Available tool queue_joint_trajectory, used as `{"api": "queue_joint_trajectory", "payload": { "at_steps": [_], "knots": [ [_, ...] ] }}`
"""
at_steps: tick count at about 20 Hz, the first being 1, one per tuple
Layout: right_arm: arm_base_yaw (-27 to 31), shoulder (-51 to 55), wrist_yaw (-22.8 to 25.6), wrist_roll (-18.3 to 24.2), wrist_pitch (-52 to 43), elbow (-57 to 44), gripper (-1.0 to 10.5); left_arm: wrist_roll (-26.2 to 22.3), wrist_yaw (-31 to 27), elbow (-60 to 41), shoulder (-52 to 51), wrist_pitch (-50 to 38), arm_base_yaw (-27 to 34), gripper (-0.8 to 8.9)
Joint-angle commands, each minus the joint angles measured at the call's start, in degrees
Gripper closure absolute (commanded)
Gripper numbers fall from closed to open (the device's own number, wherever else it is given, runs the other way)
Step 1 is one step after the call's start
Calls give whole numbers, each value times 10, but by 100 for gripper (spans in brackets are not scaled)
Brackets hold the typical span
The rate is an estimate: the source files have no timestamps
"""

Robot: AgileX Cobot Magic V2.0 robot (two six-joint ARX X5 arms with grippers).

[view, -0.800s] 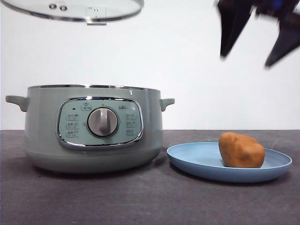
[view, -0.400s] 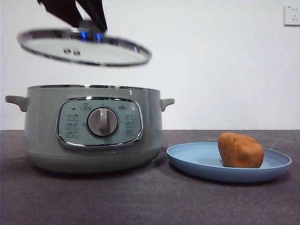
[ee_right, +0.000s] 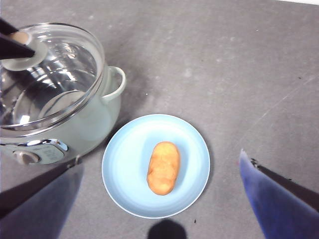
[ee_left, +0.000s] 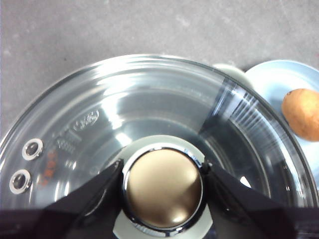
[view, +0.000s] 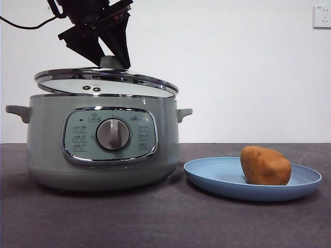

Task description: Take the potato out from the steamer,put the potato on the plate,close the lid

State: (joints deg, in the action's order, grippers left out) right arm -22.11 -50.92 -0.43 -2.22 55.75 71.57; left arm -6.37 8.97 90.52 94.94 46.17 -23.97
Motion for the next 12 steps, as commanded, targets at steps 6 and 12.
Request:
{"api": "queue_joint_trajectory", "payload": {
  "at_steps": [6, 12],
  "knots": [
    [0, -1, 8, -5, -2, 0, 415, 4, 5, 6, 37, 43, -2, 822],
    [0, -1, 8, -8, -2, 0, 415, 2, 1, 6, 56, 27, -13, 822]
  ]
}}
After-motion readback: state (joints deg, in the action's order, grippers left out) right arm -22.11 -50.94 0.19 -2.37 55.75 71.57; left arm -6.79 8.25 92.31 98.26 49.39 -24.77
